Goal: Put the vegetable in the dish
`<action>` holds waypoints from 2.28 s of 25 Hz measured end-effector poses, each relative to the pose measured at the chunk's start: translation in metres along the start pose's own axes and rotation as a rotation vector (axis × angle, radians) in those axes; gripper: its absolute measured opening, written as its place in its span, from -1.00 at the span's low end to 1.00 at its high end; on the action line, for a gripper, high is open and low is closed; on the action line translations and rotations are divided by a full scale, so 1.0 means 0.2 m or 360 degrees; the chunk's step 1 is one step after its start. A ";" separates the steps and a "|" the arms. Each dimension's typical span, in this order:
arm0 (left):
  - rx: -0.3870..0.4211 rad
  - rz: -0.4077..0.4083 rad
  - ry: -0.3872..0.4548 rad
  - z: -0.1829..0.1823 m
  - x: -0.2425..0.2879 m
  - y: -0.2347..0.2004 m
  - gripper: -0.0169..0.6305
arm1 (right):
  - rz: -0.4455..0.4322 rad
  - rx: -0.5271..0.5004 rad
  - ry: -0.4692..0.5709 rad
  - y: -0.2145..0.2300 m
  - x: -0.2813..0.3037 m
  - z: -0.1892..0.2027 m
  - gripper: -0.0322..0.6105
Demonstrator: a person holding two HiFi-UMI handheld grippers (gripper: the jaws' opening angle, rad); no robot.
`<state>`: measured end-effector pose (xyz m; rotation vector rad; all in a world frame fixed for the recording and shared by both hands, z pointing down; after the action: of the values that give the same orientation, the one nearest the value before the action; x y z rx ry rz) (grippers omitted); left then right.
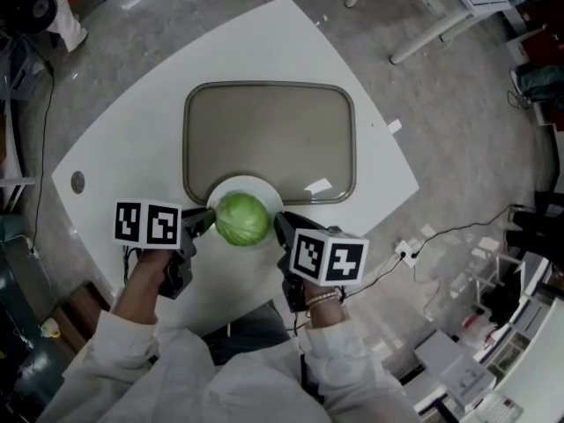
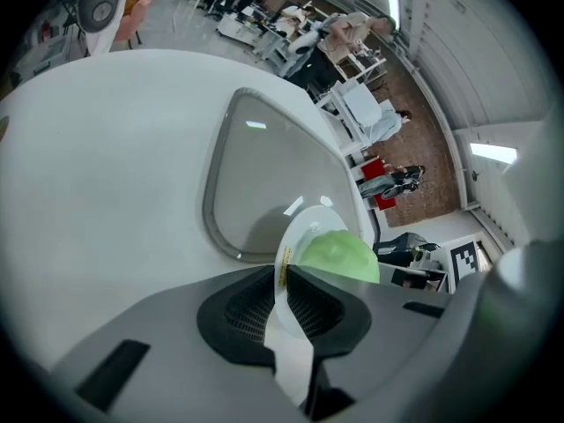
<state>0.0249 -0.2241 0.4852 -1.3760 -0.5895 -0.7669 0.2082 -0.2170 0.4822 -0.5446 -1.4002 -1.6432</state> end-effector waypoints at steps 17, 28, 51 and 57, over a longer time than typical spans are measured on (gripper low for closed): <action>0.0047 0.0009 0.0078 -0.38 0.16 0.03 -0.80 | 0.0006 -0.0034 0.0126 0.08 0.11 -0.41 -0.76; 0.0051 0.0016 0.0119 -0.52 0.22 0.06 -0.80 | 0.0034 -0.0038 0.0201 0.11 0.13 -0.58 -0.76; 0.0055 0.0191 0.0208 -0.57 0.25 0.06 -0.80 | -0.0001 -0.0018 0.0293 0.18 0.20 -0.59 -0.76; 0.0097 0.0201 0.0250 -0.57 0.25 0.06 -0.80 | 0.0024 -0.0023 0.0348 0.18 0.19 -0.58 -0.76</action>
<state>0.0582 -0.3425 0.5011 -1.2710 -0.3961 -0.7413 0.2419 -0.3376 0.5012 -0.3702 -1.2219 -1.6487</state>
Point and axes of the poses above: the fingertips, and each gripper's own axes: x forward along the fingers, y to its right, z out of its underside, the point moved 4 cm from there along -x, backward along the fingers, and after that the axes turned 2 degrees about x, right-handed, at the moved point
